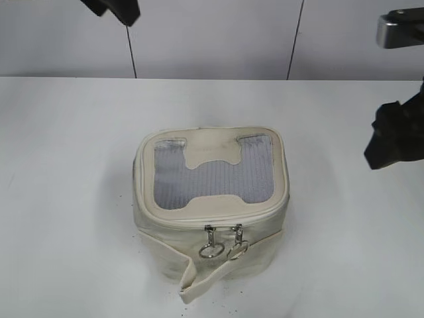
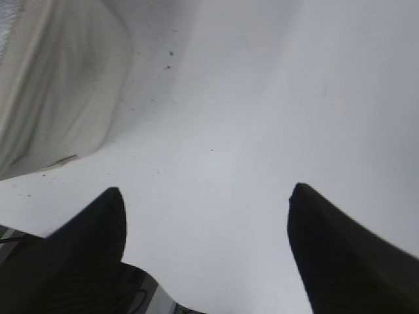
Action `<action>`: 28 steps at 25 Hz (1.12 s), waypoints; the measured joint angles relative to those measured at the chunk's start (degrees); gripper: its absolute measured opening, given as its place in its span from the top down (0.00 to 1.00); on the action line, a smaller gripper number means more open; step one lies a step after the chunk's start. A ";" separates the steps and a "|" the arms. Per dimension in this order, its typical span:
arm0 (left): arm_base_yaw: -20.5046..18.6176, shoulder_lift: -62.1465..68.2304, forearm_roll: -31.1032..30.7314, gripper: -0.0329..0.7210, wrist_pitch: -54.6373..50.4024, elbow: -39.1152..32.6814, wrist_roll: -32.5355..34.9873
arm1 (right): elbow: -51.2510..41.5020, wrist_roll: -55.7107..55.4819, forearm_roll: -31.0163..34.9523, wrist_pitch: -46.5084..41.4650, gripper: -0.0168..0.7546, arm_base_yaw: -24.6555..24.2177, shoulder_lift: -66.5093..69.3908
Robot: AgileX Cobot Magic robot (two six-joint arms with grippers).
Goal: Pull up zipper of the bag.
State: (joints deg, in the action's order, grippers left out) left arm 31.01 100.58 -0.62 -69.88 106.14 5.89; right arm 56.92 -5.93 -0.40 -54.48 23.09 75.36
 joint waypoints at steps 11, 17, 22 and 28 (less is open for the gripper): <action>-6.27 -12.93 -6.46 0.42 -0.12 -2.27 -5.30 | 0.00 -0.51 -4.03 -6.51 0.21 -10.62 -8.77; -7.98 -26.12 -7.62 0.42 -0.12 -17.64 -6.74 | -0.06 -0.85 -4.03 -10.21 0.21 -10.73 -19.76; -7.98 -40.11 -6.15 0.42 -0.20 -33.60 -8.32 | -3.52 -0.85 -4.03 -10.74 0.21 -10.73 -31.29; -7.98 -60.45 -3.81 0.42 1.68 -52.13 -8.63 | -14.36 -0.74 -2.18 -9.26 0.21 -10.77 -46.48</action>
State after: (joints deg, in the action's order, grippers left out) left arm 23.02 40.13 -4.42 -68.20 54.01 -2.74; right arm 42.56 -6.66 -2.58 -63.74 12.32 28.88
